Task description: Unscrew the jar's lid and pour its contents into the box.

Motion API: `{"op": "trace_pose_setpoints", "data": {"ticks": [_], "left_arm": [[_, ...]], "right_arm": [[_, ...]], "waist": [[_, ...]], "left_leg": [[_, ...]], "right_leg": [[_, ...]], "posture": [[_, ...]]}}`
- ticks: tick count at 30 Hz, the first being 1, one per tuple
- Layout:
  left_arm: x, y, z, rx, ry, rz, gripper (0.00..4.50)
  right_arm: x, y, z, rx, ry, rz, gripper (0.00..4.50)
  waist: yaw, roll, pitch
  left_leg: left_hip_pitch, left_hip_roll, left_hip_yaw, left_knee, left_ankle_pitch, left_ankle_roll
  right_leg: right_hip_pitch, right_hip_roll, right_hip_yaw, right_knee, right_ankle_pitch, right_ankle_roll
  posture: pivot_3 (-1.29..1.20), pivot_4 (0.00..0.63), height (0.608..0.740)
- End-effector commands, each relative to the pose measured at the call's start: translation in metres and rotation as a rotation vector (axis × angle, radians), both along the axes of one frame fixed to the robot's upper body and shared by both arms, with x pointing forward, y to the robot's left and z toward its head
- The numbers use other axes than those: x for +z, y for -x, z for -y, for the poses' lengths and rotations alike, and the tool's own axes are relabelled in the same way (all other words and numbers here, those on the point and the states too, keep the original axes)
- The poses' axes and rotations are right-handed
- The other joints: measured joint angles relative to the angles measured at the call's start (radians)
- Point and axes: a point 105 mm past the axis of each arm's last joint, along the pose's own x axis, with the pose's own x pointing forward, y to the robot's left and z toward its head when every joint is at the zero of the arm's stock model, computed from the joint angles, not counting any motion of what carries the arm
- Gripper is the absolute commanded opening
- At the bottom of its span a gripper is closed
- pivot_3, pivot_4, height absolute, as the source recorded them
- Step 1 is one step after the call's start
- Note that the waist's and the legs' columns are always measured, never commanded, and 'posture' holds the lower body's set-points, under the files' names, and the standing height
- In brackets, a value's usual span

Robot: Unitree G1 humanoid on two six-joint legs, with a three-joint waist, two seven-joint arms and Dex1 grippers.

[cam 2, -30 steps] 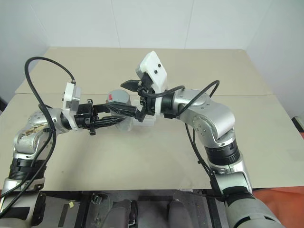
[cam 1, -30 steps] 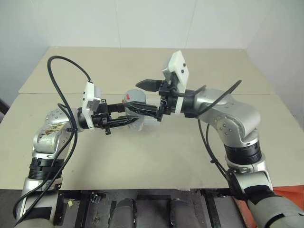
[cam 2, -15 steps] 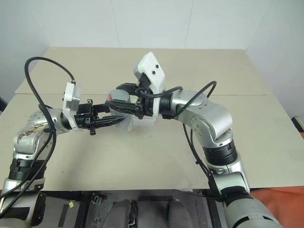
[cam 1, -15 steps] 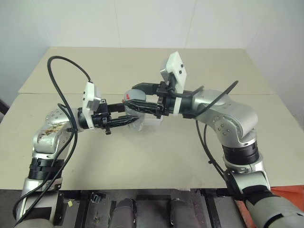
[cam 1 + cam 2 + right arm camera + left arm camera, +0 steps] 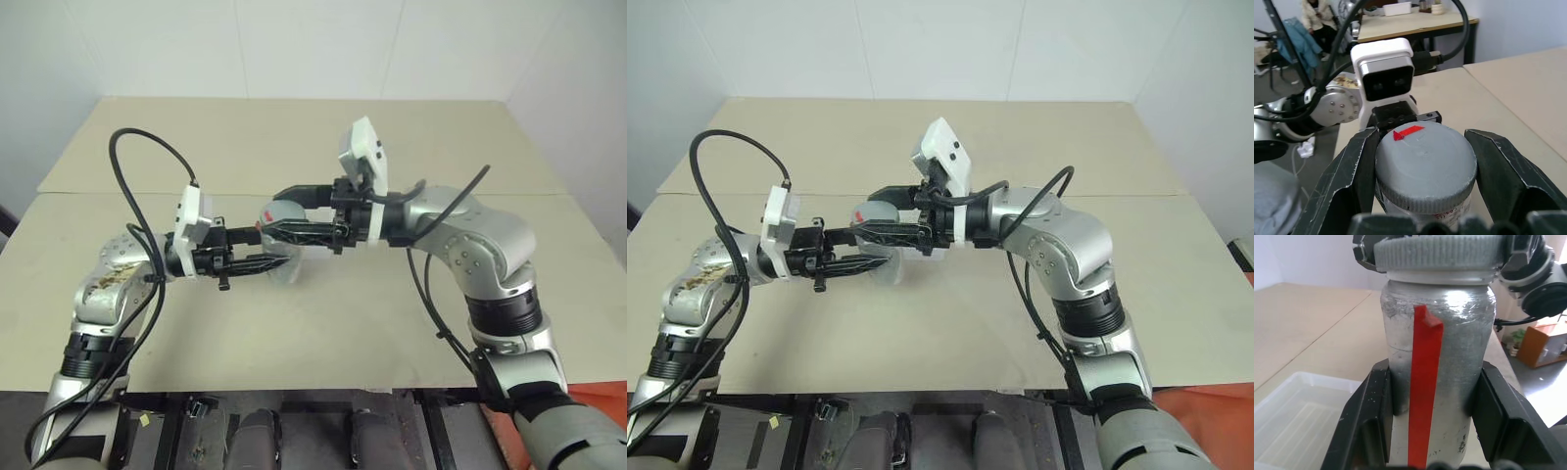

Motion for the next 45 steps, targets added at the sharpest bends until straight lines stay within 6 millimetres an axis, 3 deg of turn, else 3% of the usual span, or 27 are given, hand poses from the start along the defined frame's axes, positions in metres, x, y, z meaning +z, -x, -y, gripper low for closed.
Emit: {"op": "trace_pose_setpoints", "data": {"ticks": [1,6,9,16,23,28,33,34,37,41,45], "left_arm": [[-0.002,0.002,0.000,-0.018,0.003,-0.017,1.87],[0.001,0.003,-0.002,-0.020,0.016,-0.017,1.87],[0.008,0.000,-0.007,0.019,0.024,0.020,1.87],[0.028,-0.012,-0.019,0.165,0.052,0.121,1.87],[0.035,-0.020,-0.027,0.274,0.096,0.141,1.87],[0.039,-0.022,-0.028,0.312,0.129,0.144,1.87],[0.038,-0.018,-0.021,0.302,0.128,0.137,1.87],[0.037,-0.018,-0.020,0.300,0.129,0.135,1.87],[0.036,-0.017,-0.019,0.301,0.128,0.131,1.87],[0.032,-0.018,-0.018,0.304,0.103,0.130,1.87],[0.035,-0.024,-0.020,0.338,0.087,0.170,1.87]], "right_arm": [[0.040,0.012,0.014,0.030,-0.095,0.161,2.76],[0.043,0.001,0.023,-0.045,-0.109,0.182,2.76],[0.033,-0.020,0.036,-0.200,-0.093,0.180,2.76],[-0.007,-0.058,0.081,-0.555,-0.038,0.052,2.76],[-0.072,-0.088,0.122,-0.912,0.079,-0.104,2.76],[-0.109,-0.103,0.138,-1.107,0.100,-0.158,2.76],[-0.130,-0.106,0.138,-1.160,0.116,-0.170,2.76],[-0.133,-0.106,0.137,-1.162,0.125,-0.170,3.47],[-0.136,-0.103,0.135,-1.152,0.145,-0.154,4.37],[-0.135,-0.094,0.135,-1.089,0.187,-0.128,4.44],[-0.116,-0.076,0.134,-0.937,0.254,-0.076,4.44]], "waist": [[0.000,0.000,0.000],[0.000,0.000,0.000],[0.000,0.000,0.000],[0.001,0.000,0.000],[-0.001,0.000,0.000],[-0.005,0.000,0.000],[-0.004,0.000,0.000],[-0.004,0.000,0.000],[-0.004,0.000,0.000],[-0.004,0.000,0.000],[-0.001,0.000,0.000]], "left_leg": [[0.000,0.000,0.000,0.000,0.000,0.000],[0.000,0.000,0.000,0.000,0.000,0.000],[0.000,0.000,0.000,0.000,0.000,0.000],[0.000,0.000,0.000,0.000,0.000,0.000],[0.000,0.000,0.000,0.000,0.000,0.000],[0.000,0.000,0.000,-0.001,0.000,0.000],[0.000,0.000,0.001,-0.001,0.000,0.000],[0.000,0.000,0.001,-0.001,0.000,-0.001],[0.000,0.000,0.000,-0.001,0.000,-0.001],[0.000,0.000,0.000,-0.001,0.000,-0.001],[0.000,0.000,0.000,-0.001,0.000,-0.001]], "right_leg": [[0.000,0.000,0.000,0.000,0.000,0.000],[0.000,0.000,0.000,0.000,0.000,0.000],[0.000,0.000,0.000,0.000,0.000,0.000],[0.000,0.000,0.000,0.000,0.000,0.000],[0.000,0.000,0.000,0.000,0.000,0.000],[0.000,0.000,0.001,0.000,0.000,0.000],[0.000,0.000,0.001,0.000,0.000,0.000],[0.000,0.000,0.001,0.000,0.000,0.000],[0.000,0.000,0.001,0.000,0.000,0.000],[0.000,0.000,0.001,0.000,0.000,0.000],[0.000,0.000,0.001,0.000,0.000,0.000]], "posture": [[0.00,0.150,0.740],[0.00,0.150,0.740],[0.00,0.150,0.740],[0.00,0.150,0.740],[0.00,0.150,0.740],[0.00,0.150,0.740],[0.00,0.150,0.740],[0.00,0.150,0.740],[0.00,0.150,0.740],[0.00,0.150,0.740],[0.00,0.150,0.740]]}}
